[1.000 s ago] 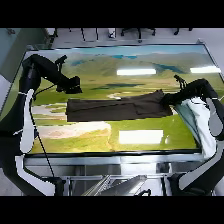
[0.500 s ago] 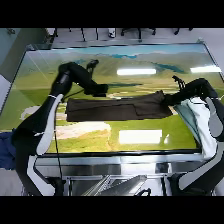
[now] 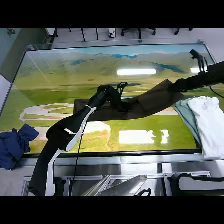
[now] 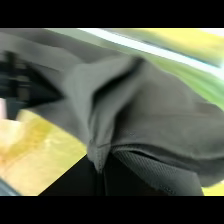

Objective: Fold the shirts.

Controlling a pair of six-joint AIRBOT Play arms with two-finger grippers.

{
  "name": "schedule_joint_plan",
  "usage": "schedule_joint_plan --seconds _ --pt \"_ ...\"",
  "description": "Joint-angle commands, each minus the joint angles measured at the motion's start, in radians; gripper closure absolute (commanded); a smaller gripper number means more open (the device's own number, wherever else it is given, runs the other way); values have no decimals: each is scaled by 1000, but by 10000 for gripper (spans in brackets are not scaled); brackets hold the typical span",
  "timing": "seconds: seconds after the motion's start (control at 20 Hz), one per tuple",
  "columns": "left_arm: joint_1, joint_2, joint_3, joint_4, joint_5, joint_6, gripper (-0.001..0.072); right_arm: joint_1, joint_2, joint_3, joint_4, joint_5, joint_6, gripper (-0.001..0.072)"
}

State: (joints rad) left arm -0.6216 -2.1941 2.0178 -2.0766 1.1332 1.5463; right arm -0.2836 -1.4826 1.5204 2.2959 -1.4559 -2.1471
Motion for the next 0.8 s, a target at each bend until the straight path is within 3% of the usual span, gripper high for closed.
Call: schedule_joint_plan --seconds 0.0,0.2,0.5,0.6,0.75 --pt "-18 -48 32 -156 -61 2 691 5 112 1 16 -38 5 699" --pt "4 21 32 -204 -19 2 692 5 117 1 10 -40 31 698" --pt "188 383 32 -203 138 35 692 105 111 1 25 0 89 699" --pt "270 512 32 -202 163 37 692 243 107 1 32 110 116 698" --pt "355 644 22 -201 171 69 692 561 49 1 50 404 136 698"
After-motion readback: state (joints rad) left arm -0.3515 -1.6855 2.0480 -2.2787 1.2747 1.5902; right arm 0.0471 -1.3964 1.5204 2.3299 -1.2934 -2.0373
